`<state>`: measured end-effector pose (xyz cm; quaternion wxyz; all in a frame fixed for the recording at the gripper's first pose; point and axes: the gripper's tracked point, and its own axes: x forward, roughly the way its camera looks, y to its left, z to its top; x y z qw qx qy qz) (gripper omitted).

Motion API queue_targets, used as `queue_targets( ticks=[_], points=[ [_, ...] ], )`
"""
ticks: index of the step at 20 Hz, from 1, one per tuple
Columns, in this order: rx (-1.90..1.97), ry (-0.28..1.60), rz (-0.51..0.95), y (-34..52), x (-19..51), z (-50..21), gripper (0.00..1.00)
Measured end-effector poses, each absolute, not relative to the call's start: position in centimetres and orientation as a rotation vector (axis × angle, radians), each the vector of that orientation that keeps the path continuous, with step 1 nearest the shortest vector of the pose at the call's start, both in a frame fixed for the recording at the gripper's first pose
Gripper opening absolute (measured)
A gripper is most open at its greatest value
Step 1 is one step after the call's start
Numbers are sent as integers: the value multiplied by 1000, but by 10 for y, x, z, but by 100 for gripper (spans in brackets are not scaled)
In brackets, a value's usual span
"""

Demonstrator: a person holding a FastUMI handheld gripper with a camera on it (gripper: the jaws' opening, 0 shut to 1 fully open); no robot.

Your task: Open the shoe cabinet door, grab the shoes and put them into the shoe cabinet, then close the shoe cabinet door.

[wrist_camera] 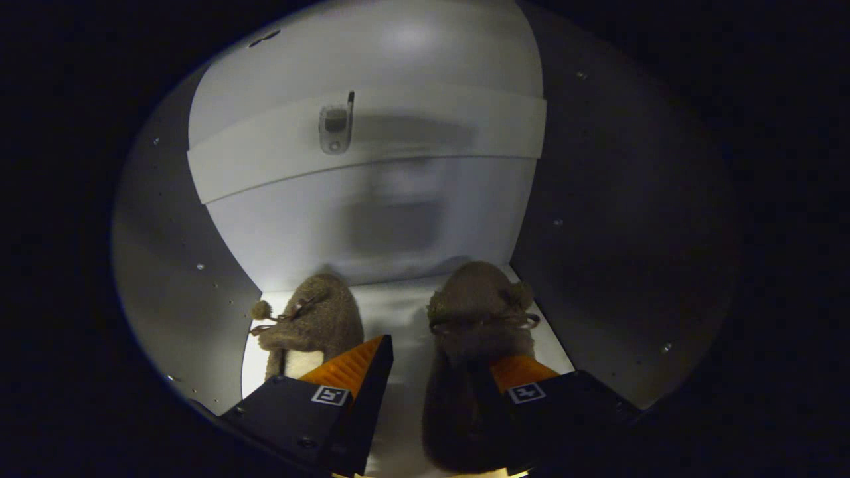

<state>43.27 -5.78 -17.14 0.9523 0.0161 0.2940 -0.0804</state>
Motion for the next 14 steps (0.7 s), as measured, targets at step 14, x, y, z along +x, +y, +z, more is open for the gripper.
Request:
queue_targets(
  ticks=[14],
  points=[
    [-11,140,-150,-27,210,-16,99]
  ],
)
